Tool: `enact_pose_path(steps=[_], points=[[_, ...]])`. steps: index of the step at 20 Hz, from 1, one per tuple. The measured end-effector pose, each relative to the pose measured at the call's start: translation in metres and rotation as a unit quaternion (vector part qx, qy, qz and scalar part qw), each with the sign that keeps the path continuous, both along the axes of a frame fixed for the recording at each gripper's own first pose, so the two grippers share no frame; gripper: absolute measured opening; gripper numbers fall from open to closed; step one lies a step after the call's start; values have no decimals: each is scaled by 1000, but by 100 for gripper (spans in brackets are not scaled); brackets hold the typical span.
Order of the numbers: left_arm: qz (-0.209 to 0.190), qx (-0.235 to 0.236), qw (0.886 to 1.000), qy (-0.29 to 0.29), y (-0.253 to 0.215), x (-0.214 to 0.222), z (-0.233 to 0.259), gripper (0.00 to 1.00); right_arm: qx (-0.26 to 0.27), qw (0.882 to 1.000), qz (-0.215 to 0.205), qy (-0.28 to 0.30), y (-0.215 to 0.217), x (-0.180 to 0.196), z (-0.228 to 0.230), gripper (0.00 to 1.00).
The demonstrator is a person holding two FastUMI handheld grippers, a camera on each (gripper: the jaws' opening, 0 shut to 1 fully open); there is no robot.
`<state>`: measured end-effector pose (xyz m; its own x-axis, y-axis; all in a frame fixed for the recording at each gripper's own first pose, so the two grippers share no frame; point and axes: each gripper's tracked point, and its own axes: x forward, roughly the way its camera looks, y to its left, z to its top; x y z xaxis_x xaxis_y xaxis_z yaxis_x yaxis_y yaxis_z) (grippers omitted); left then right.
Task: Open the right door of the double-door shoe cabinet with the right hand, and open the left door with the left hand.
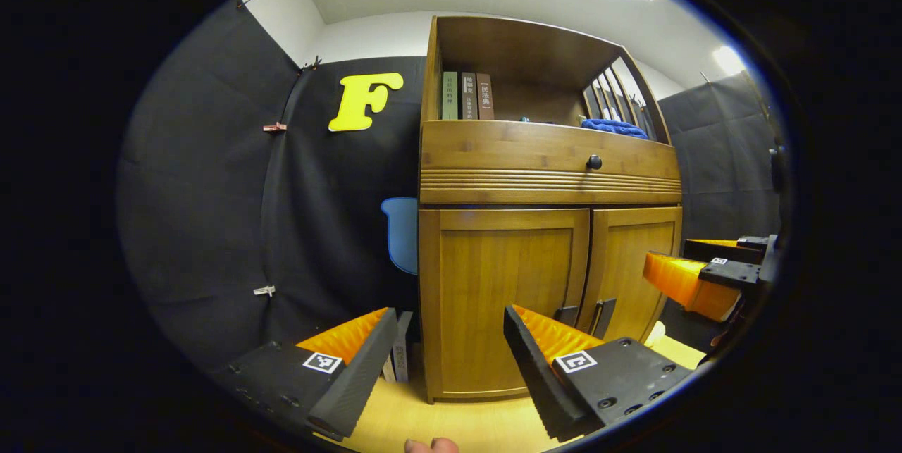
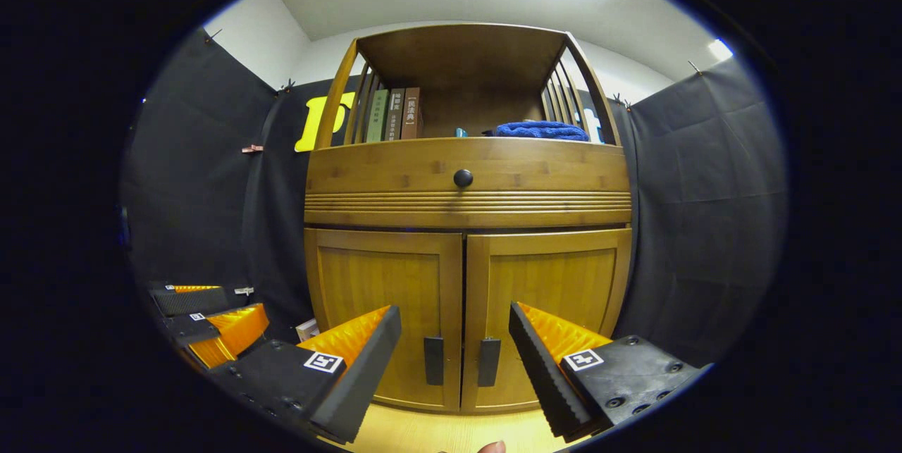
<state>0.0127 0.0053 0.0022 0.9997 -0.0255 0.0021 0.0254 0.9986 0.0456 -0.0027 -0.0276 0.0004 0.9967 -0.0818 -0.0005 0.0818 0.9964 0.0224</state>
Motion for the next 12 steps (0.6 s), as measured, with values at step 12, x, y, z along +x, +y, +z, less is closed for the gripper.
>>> enact_pose_path(steps=[12], points=[[-21,16,1000,4,-18,-1,-19,92,17,998,-2,59,-38,72,-111,98]])
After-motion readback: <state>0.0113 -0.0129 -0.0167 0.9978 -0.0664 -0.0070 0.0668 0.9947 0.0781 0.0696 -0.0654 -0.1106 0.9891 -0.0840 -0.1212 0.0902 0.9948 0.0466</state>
